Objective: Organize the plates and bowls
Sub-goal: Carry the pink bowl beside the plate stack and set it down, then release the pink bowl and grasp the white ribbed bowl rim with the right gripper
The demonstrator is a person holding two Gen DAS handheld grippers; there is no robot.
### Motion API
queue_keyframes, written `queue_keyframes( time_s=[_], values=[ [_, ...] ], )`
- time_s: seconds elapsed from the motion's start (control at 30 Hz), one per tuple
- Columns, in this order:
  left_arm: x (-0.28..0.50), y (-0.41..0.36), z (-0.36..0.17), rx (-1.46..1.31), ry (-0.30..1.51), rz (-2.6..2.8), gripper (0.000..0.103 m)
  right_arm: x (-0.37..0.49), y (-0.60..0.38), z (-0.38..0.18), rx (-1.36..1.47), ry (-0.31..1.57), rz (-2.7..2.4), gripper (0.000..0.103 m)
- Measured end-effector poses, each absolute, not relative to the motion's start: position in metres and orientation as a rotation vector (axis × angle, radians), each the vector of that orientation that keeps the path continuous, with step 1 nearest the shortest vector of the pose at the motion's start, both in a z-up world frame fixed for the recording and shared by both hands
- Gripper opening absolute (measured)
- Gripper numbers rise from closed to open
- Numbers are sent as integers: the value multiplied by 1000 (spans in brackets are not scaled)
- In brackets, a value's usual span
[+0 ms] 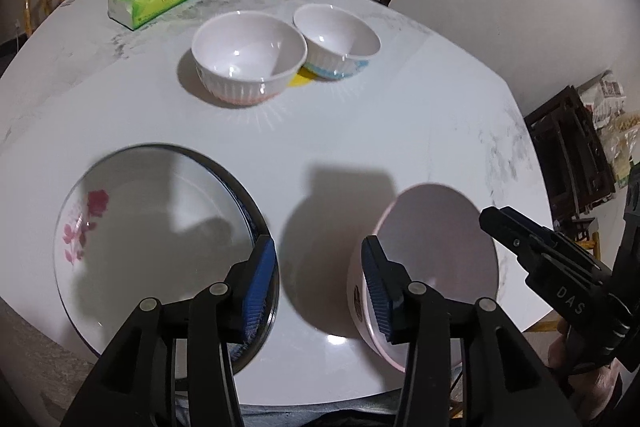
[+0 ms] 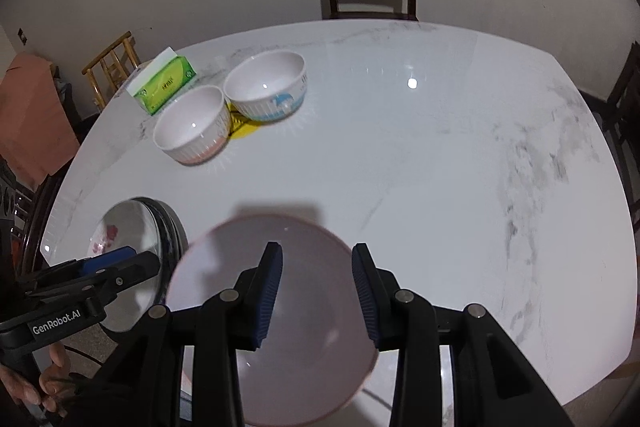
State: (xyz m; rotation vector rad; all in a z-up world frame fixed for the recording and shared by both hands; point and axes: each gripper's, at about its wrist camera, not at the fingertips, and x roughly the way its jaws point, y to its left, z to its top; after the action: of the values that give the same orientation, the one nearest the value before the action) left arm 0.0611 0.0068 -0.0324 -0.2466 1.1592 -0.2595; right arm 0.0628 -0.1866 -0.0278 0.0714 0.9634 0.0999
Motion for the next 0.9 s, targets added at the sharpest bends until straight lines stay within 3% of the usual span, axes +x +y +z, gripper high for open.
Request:
queue_keyframes(
  time_s=[0.9],
  values=[
    [158,108,-32,-406,1086,-13,44,191,-97,-39,117,1083,339,37]
  ],
)
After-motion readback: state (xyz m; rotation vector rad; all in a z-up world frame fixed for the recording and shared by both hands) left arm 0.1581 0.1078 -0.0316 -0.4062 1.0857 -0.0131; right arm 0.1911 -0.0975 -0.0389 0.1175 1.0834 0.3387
